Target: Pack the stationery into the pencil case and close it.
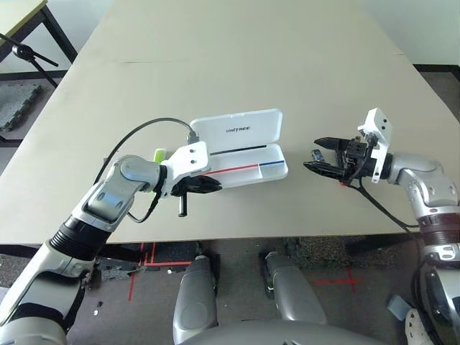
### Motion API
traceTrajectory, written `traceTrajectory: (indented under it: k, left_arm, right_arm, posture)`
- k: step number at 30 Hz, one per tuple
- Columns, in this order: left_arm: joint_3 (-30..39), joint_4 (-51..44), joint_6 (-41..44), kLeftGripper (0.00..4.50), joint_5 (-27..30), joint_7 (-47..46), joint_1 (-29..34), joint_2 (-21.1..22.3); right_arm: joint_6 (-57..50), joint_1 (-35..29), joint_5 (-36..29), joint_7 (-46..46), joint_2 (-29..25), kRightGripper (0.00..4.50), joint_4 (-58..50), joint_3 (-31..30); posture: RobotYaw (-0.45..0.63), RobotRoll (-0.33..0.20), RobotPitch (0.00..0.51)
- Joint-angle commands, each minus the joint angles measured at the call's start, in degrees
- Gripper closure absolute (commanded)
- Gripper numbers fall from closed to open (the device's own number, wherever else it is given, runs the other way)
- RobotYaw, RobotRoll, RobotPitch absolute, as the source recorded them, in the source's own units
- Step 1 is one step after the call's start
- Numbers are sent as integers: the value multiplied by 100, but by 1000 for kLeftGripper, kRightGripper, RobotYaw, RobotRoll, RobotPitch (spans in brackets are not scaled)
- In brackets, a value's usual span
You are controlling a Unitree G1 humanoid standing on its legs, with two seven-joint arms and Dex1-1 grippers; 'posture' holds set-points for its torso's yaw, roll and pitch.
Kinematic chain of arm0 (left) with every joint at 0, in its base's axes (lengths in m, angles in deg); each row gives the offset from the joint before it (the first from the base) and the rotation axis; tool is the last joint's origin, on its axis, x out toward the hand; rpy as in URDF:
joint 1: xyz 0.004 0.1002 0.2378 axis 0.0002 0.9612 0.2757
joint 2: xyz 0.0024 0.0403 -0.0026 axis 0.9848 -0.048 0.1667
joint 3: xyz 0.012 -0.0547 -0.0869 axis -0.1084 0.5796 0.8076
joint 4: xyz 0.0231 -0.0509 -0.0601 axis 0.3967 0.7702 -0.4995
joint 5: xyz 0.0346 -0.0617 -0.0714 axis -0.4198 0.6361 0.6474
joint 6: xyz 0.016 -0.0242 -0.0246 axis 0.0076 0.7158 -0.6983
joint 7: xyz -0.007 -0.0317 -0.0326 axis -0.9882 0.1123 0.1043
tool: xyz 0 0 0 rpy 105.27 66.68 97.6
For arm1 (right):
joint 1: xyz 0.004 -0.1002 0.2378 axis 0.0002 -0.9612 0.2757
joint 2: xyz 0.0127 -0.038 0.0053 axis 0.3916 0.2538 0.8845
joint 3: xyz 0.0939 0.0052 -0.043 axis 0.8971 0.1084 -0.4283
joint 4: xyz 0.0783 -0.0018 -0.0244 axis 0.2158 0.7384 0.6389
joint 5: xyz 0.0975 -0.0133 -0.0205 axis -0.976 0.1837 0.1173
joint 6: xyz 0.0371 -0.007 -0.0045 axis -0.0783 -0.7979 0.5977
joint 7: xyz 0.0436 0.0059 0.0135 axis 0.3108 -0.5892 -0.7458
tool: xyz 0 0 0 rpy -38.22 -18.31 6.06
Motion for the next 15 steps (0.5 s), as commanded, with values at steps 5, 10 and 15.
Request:
traceTrajectory:
  k: [5, 10, 15]
  left_arm:
    - [22, 171, -357, 4463, -163, 299, -11, -24]
    - [10, 278, -429, 4463, -278, 264, -32, -54]
    - [51, 211, -376, 3990, -347, 218, 19, -75]
  right_arm:
    - [-56, -124, -60, -34, -68, 0, -148, -2]
    - [-52, -115, -49, -22, -55, 0, -150, -17]
    - [-58, -110, -32, -6, -23, 0, -179, -55]
  posture:
    - [-68, 0, 177]
    - [-68, 0, 175]
    - [-65, 0, 176]
